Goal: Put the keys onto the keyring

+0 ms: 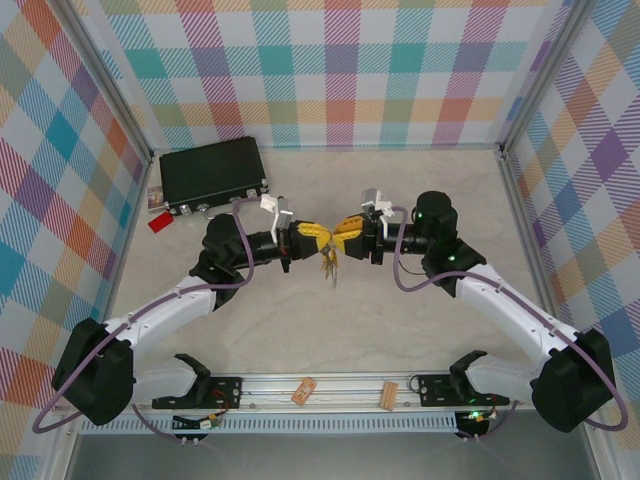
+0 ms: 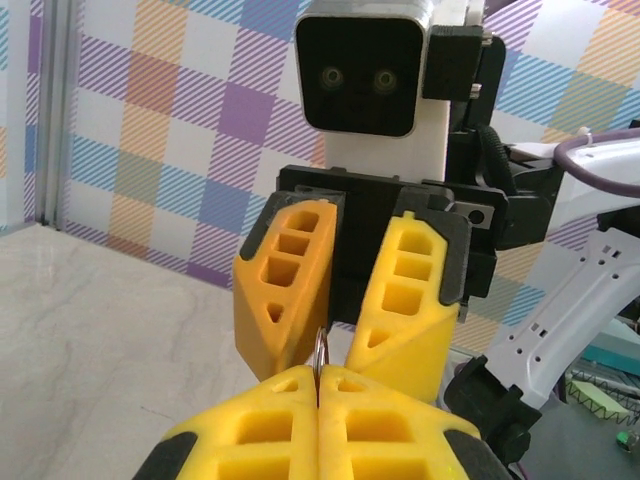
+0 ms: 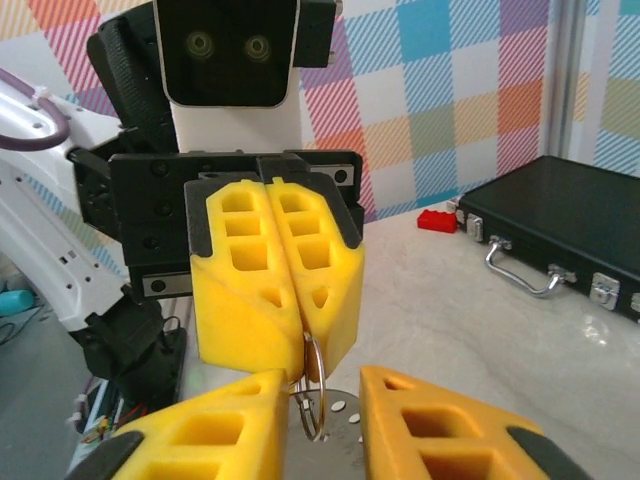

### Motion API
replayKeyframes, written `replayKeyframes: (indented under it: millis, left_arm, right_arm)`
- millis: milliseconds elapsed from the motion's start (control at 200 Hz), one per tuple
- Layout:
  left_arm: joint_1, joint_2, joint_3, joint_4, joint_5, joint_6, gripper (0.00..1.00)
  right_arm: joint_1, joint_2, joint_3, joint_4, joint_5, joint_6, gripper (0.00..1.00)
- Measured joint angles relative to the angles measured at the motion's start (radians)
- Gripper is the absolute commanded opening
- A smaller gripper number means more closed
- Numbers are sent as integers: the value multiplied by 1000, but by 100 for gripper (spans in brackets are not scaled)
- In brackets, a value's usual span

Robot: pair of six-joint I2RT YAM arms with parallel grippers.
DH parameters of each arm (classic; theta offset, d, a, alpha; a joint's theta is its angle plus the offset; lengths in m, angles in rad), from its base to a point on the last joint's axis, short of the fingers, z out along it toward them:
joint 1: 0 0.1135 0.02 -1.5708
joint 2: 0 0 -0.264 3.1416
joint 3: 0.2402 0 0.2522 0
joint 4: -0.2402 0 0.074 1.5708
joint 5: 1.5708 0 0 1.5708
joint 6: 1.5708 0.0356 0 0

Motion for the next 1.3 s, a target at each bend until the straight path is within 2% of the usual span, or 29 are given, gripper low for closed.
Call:
replayKeyframes:
  millis: [380,580,815,985,1300]
  left_arm:
    - [3,3,6,-123,-27,98,0]
    - [3,16,36,-224,-42,200,0]
    - [3,41,60,-321,-64,302,0]
    - [3,45,60,-387,-69,355,0]
    - [3,45,60,-408,-68,381,0]
  right_arm:
    - [2,-26,198,-388,130,-168,28]
    - [2,70,350,-632,182,-257,30]
    - [25,165,422,-835,256,-331,30]
    - [50,221,471,-914,273,-370,27]
    - [69,284,510,-979,297,-415,25]
